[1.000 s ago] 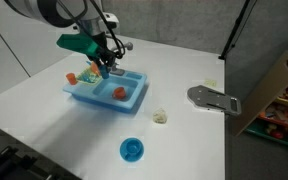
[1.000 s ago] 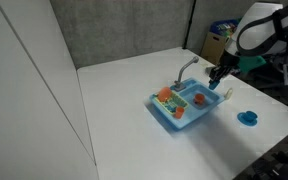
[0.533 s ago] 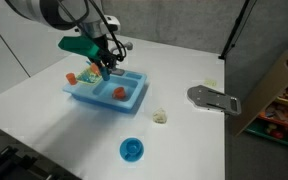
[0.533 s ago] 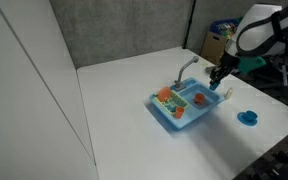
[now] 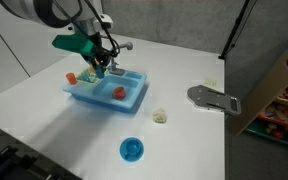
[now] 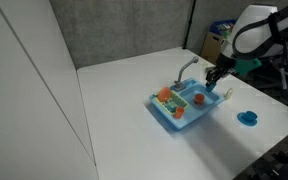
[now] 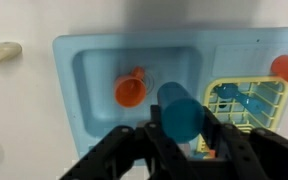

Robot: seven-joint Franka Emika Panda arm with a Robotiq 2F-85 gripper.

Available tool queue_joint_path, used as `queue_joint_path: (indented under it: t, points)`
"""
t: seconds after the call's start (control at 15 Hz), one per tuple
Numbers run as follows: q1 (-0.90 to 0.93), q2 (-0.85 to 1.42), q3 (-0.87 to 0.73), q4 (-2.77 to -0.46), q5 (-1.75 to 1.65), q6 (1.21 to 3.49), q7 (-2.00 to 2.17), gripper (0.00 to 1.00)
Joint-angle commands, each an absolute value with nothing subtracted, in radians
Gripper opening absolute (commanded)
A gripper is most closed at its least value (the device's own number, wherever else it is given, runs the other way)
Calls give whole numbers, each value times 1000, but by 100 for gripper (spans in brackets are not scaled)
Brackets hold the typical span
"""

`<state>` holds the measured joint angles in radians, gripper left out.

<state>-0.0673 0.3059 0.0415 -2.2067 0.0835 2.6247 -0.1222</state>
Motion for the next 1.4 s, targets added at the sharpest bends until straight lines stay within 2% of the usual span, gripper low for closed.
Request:
queue_joint_path:
  t: [0.0,1.33]
  points:
    - [-43,248,61,-2245,86,2614,-142,16]
    - [42,219,215,-2341,155,2713,-293,16]
